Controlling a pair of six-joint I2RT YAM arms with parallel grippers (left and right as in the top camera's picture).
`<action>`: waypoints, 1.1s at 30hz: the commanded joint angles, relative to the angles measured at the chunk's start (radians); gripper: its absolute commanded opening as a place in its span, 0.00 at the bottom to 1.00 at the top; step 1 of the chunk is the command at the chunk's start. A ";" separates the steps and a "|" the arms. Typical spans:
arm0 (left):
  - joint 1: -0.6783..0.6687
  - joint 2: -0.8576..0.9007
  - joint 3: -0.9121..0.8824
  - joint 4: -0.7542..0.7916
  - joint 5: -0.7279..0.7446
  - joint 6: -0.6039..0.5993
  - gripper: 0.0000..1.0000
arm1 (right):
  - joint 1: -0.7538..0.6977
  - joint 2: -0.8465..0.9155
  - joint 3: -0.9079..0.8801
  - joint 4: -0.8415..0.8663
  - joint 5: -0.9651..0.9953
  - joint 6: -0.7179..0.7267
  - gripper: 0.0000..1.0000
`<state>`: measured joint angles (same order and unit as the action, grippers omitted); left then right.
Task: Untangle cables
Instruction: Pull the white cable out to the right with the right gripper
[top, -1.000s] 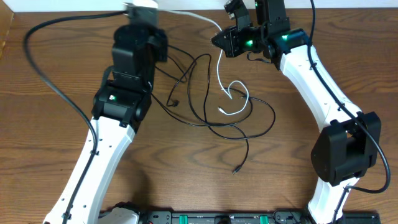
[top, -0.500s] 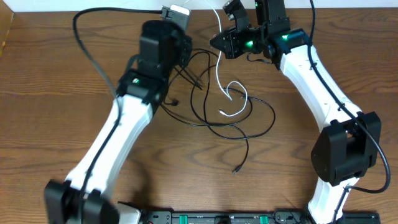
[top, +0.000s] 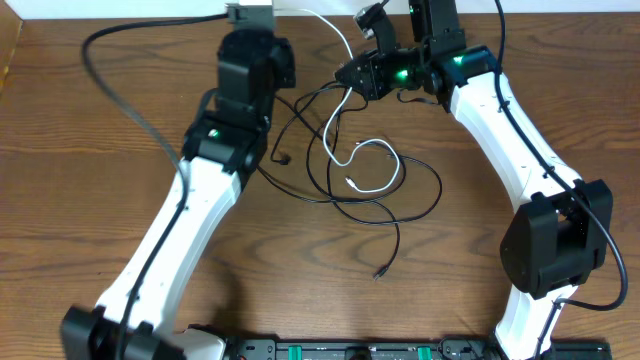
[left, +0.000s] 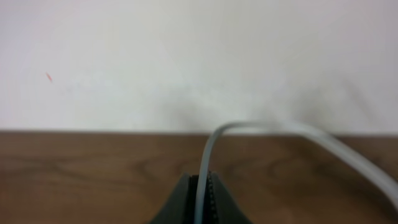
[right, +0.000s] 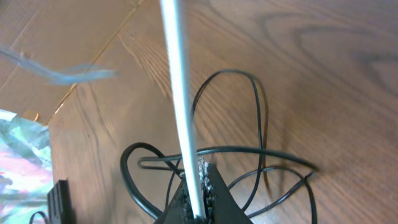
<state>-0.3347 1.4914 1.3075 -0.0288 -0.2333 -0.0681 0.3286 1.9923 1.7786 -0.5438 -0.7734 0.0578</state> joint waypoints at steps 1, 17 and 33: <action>0.004 -0.068 0.018 0.005 0.013 0.026 0.07 | -0.040 -0.074 0.015 0.028 -0.011 -0.002 0.01; 0.002 -0.105 0.018 -0.187 0.236 0.025 0.71 | -0.149 -0.517 0.042 -0.109 0.269 0.020 0.01; 0.002 -0.105 0.018 -0.352 0.245 0.026 0.96 | -0.335 -0.545 0.044 -0.286 0.751 0.036 0.01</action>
<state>-0.3351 1.3933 1.3094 -0.3737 0.0055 -0.0483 0.0002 1.4334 1.8172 -0.8291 -0.2375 0.0807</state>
